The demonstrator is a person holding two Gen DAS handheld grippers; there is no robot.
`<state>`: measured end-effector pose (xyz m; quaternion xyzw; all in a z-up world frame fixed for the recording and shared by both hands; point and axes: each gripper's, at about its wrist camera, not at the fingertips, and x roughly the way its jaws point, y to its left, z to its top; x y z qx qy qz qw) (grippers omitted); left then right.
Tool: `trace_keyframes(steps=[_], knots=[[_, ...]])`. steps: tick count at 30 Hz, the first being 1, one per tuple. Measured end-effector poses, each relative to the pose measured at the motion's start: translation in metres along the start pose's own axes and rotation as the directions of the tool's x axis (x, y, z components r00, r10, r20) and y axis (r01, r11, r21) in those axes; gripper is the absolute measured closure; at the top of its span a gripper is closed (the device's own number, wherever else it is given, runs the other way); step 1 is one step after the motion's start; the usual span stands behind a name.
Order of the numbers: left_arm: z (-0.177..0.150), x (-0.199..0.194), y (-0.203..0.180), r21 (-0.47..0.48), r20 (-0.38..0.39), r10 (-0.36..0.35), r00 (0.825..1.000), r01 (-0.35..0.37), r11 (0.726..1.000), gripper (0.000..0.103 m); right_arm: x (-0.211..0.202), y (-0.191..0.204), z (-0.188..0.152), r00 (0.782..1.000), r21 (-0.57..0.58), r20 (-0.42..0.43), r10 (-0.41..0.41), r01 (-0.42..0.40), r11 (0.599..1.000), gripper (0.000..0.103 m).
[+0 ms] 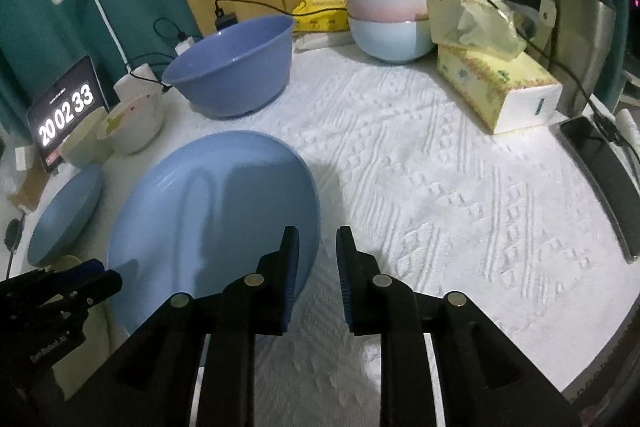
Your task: Organize plates and bowls
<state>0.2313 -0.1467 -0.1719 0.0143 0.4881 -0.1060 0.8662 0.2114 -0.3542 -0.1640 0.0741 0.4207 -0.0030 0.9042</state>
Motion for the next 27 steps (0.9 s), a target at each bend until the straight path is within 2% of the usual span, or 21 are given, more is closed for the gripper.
trace_keyframes(steps=[8,12,27], knots=[[-0.004,-0.019,0.009,-0.010,0.051,-0.006,0.999,0.007,1.000,0.069,-0.015,0.015,-0.002,1.000,-0.025,0.020,0.012,-0.012,1.000,0.082],[-0.007,-0.031,0.016,-0.026,0.086,-0.015,0.996,0.017,1.000,0.059,-0.024,0.026,-0.002,0.999,-0.048,0.036,0.016,-0.014,0.999,0.082],[-0.028,-0.061,0.045,-0.066,0.152,-0.005,0.988,0.016,0.998,0.059,-0.043,0.075,-0.015,0.997,-0.126,0.051,0.055,-0.048,0.991,0.082]])
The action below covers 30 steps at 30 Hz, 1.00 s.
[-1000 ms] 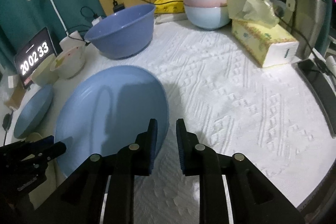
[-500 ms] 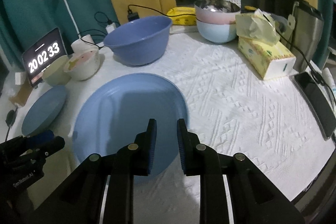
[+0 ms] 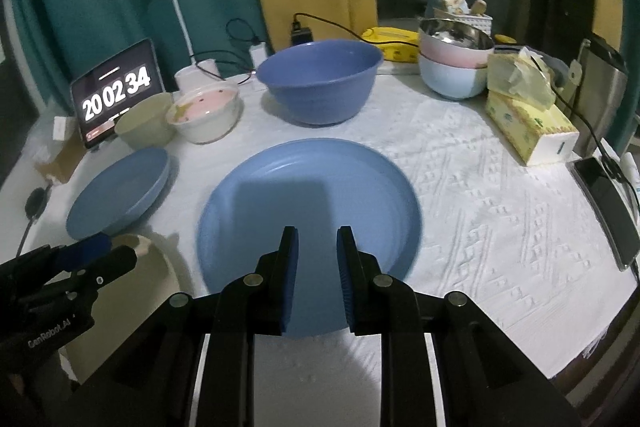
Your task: Organize plates and bowls
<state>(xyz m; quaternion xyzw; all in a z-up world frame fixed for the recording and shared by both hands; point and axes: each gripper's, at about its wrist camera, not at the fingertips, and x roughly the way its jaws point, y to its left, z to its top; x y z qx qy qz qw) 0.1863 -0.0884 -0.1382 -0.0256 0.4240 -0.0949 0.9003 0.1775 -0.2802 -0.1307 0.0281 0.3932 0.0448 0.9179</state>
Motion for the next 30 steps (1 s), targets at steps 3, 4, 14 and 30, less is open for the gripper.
trace_keyframes(steps=[3,4,14,30], knots=[[-0.003,-0.006,0.008,-0.012,0.011,0.003,1.000,-0.002,1.000,0.059,-0.003,0.010,-0.002,1.000,-0.015,0.001,0.007,-0.007,1.000,0.082],[-0.005,-0.008,0.011,-0.015,0.016,0.004,1.000,-0.004,1.000,0.059,-0.003,0.013,-0.003,1.000,-0.020,0.002,0.009,-0.009,1.000,0.082],[-0.021,-0.026,0.039,-0.055,0.043,0.037,0.998,-0.034,0.998,0.059,-0.006,0.043,-0.014,1.000,-0.068,-0.011,0.028,-0.029,0.997,0.082],[-0.046,-0.036,0.081,-0.108,0.050,0.109,0.993,-0.103,0.989,0.059,0.004,0.082,-0.030,0.997,-0.118,-0.058,0.052,-0.058,0.991,0.082]])
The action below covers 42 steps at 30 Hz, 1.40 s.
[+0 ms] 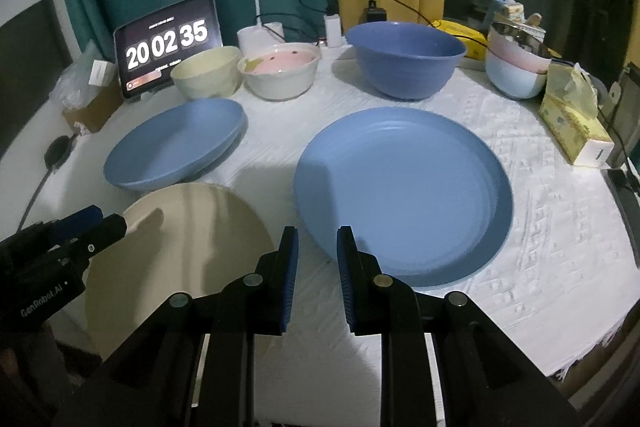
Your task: Organize plates and bowls
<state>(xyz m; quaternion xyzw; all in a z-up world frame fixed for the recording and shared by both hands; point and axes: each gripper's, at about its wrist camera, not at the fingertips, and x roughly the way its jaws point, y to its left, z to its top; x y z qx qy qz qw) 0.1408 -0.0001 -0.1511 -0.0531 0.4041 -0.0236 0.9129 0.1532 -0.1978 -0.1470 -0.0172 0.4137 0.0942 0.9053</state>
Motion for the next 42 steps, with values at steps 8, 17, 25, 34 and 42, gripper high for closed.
trace_keyframes(steps=[8,17,25,34,42], knots=[[-0.011,0.005,0.022,-0.024,-0.017,0.043,0.999,-0.044,0.999,0.059,0.012,0.013,-0.006,0.999,-0.015,-0.036,0.022,-0.023,1.000,0.082],[-0.023,0.012,0.037,-0.048,-0.040,0.063,0.997,-0.065,0.997,0.059,0.020,0.020,-0.007,0.997,-0.021,-0.069,0.038,-0.040,0.999,0.082],[-0.033,0.021,0.043,-0.049,-0.082,0.059,0.995,-0.063,0.997,0.059,0.031,0.024,-0.013,0.994,-0.021,-0.098,0.045,-0.047,0.999,0.082],[-0.040,0.025,0.036,-0.018,-0.081,0.038,0.996,-0.040,0.999,0.060,0.038,0.024,-0.019,0.992,-0.019,-0.117,0.047,-0.050,0.999,0.082],[-0.043,0.023,0.025,0.029,-0.080,0.013,0.997,-0.011,1.000,0.069,0.034,0.024,-0.021,0.993,-0.027,-0.107,0.041,-0.045,0.999,0.082]])
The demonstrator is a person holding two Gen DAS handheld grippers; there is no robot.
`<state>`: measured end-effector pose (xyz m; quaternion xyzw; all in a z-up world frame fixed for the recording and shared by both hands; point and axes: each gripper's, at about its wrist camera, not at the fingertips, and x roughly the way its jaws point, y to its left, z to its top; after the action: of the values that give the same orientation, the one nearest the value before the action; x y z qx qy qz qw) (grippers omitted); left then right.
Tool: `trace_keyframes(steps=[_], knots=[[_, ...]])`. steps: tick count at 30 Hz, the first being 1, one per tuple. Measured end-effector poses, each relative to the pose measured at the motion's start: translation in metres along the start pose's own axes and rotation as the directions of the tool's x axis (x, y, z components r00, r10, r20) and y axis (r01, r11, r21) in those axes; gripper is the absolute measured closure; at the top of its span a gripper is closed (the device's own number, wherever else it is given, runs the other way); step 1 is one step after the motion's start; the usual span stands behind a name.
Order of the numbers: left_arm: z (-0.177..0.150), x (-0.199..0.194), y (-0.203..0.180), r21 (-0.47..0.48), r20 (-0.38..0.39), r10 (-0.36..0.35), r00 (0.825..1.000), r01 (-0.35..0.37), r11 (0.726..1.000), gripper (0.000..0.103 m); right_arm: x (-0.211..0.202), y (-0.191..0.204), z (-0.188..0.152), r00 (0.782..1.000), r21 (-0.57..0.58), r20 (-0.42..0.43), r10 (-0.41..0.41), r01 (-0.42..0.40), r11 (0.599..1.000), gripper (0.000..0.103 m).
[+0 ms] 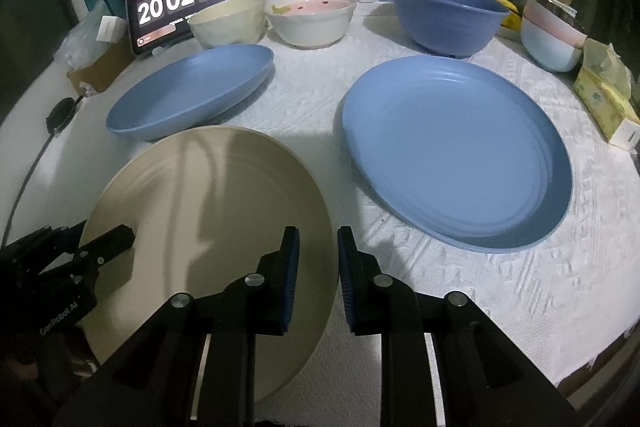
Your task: Organize plates and bowls
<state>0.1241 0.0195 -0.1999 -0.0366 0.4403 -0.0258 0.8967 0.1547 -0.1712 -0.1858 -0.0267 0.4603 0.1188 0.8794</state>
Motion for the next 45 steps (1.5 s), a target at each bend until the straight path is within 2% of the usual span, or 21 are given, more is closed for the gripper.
trace_keyframes(steps=[7,26,45], knots=[[0.000,-0.005,-0.004,0.015,0.013,-0.007,1.000,0.007,1.000,0.075,-0.009,-0.003,0.000,1.000,0.010,0.017,-0.013,0.012,1.000,0.082],[0.004,-0.024,-0.028,0.076,0.051,-0.028,0.998,0.024,0.997,0.075,-0.038,-0.020,-0.006,0.996,0.039,0.081,-0.047,0.044,0.998,0.082],[0.028,-0.031,-0.057,0.119,0.078,-0.036,0.996,0.026,0.993,0.075,-0.049,-0.050,0.006,0.991,0.087,0.121,-0.049,0.039,0.995,0.082]])
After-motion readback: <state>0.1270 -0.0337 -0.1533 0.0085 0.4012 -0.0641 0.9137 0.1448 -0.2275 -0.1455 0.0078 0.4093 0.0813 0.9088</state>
